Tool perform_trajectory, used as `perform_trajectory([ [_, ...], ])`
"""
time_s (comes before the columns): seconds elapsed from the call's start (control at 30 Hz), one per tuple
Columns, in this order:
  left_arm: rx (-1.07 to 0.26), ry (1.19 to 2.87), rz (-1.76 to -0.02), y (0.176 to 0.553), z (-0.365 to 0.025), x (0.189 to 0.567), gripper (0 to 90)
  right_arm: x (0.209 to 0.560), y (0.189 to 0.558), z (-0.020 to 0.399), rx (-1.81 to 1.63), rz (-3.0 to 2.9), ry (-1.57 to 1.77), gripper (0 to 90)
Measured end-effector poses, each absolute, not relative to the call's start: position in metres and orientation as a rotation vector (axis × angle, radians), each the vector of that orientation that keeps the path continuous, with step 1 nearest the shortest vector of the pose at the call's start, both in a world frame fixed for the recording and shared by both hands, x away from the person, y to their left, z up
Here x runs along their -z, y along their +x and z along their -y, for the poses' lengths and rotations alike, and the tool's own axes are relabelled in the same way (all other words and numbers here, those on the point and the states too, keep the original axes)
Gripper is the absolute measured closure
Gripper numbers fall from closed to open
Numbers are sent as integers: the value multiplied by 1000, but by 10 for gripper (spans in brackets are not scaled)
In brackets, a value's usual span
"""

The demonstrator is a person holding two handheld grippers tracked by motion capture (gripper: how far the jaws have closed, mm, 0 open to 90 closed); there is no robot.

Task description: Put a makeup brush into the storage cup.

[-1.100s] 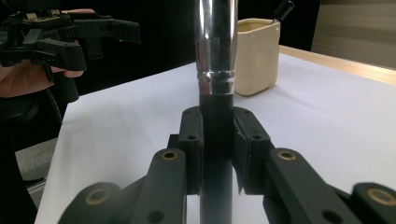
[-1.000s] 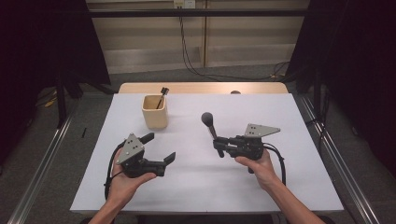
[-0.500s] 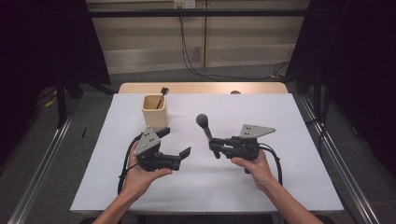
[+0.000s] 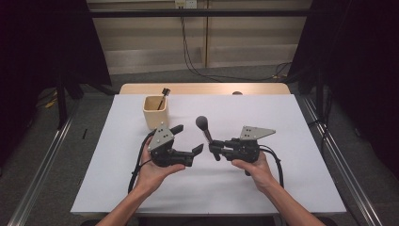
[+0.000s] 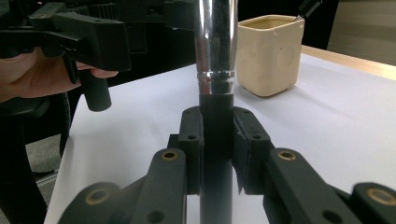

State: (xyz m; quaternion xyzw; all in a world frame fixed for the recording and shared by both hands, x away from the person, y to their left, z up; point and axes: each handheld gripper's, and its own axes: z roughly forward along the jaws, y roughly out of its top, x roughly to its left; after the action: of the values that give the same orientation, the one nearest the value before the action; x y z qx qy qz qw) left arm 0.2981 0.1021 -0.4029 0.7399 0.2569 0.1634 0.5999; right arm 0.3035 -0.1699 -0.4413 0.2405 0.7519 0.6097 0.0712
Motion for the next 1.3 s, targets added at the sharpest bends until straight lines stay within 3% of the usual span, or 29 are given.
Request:
perform_trajectory([
  [0.5,-386,1712,-582,304,-83,402,160,442,303,167,-1841,-2265,713,754],
  [0.8,-338,1722,-587,314,-78,405,300,442,304,168,-1836,-2255,721,754],
  [0.97,-309,1728,-575,315,-75,406,435,443,305,169,-1832,-2253,731,754],
  [1.3,-236,1708,-592,316,-73,408,559,444,304,168,-1828,-2253,730,754],
])
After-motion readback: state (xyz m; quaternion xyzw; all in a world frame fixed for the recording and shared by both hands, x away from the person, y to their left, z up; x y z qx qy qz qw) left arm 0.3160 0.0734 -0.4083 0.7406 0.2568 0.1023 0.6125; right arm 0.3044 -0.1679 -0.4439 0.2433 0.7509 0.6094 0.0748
